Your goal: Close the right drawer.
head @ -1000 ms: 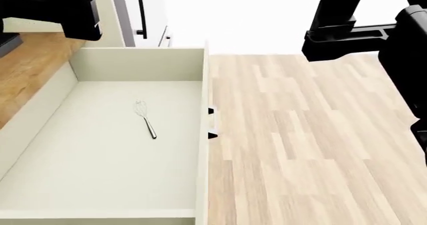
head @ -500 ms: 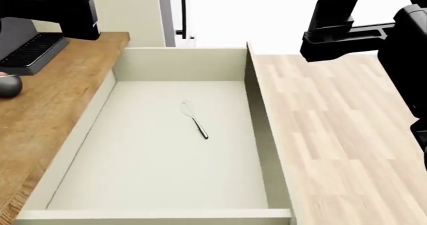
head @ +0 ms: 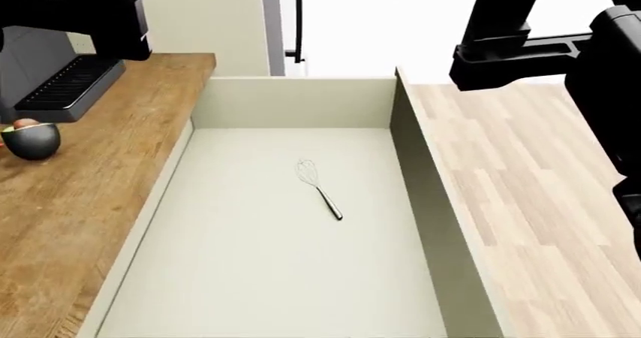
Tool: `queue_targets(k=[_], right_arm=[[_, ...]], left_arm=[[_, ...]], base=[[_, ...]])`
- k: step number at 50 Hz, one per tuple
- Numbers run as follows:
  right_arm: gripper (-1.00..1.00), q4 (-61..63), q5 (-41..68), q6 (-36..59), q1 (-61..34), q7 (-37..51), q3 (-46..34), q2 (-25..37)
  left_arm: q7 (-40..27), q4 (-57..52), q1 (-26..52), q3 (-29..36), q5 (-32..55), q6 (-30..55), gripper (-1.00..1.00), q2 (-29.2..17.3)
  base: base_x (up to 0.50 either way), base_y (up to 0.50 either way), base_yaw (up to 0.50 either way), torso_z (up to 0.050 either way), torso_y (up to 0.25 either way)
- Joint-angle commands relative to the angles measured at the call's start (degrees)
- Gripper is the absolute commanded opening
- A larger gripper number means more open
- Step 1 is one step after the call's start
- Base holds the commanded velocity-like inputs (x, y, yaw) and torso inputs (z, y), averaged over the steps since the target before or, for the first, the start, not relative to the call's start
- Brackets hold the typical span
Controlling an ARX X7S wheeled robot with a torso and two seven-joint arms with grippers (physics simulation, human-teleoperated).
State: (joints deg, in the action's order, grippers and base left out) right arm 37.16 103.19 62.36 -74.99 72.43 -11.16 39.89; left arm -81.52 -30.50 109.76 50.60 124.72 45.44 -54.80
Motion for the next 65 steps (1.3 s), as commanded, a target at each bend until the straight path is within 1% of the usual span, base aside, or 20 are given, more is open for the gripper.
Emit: queue_targets(k=[1,10,14,19,28,34,43,52,65], right_arm=[[1.00,-0.36,-1.03,-0.30,0.84,-0.53,-0.13,0.25],[1.00,-1.17,-2.01,-0.19,1.28,-1.02,-0.32,0.81],[1.00,-2.54,-4.23,0.15,2.68,-3.04,-0.26,1.37],[1.00,-4.15,-9.60,0.53,5.16,-8.68,-0.40,2.01],[1.00,-8.76,-16.59,0.52,9.22,-15.61,-1.89,3.29],[1.00,-11.36,-19.96,-0.35,11.15,-19.03,-2.26,4.29],[1.00,-15.89,-26.85,-0.43,13.75,-24.63,-5.58,6.39],[1.00,-21.44,-28.83,-2.10,16.45,-27.47,-5.54,7.35],[1.00,-28.29,-28.87,-4.33,20.11,-30.51,-4.48,7.64]], left_arm=[[0.07,-0.17,0.05,0.19,-0.01,-0.18,1.00,0.01],[0.21,-0.21,0.03,0.45,-0.08,-0.42,1.00,-0.11],[0.19,-0.21,0.22,0.53,0.00,-0.46,1.00,-0.18],[0.13,-0.30,0.37,0.69,0.12,-0.55,1.00,-0.19],[0.31,-0.28,0.51,0.91,-0.03,-0.67,1.00,-0.28],[0.38,-0.31,0.63,1.02,-0.07,-0.79,1.00,-0.36],[0.35,-0.33,0.82,1.27,-0.02,-0.93,1.00,-0.39],[0.44,-0.27,0.98,1.47,-0.01,-1.07,1.00,-0.46],[0.71,-0.20,1.12,1.77,-0.20,-1.14,1.00,-0.57]], base=[[0.00,0.00,0.00,0.000,0.000],[0.00,0.00,0.00,0.000,0.000],[0.00,0.00,0.00,0.000,0.000],[0.00,0.00,0.00,0.000,0.000],[0.00,0.00,0.00,0.000,0.000],[0.00,0.00,0.00,0.000,0.000],[0.00,0.00,0.00,0.000,0.000],[0.00,0.00,0.00,0.000,0.000],[0.00,0.00,0.00,0.000,0.000]])
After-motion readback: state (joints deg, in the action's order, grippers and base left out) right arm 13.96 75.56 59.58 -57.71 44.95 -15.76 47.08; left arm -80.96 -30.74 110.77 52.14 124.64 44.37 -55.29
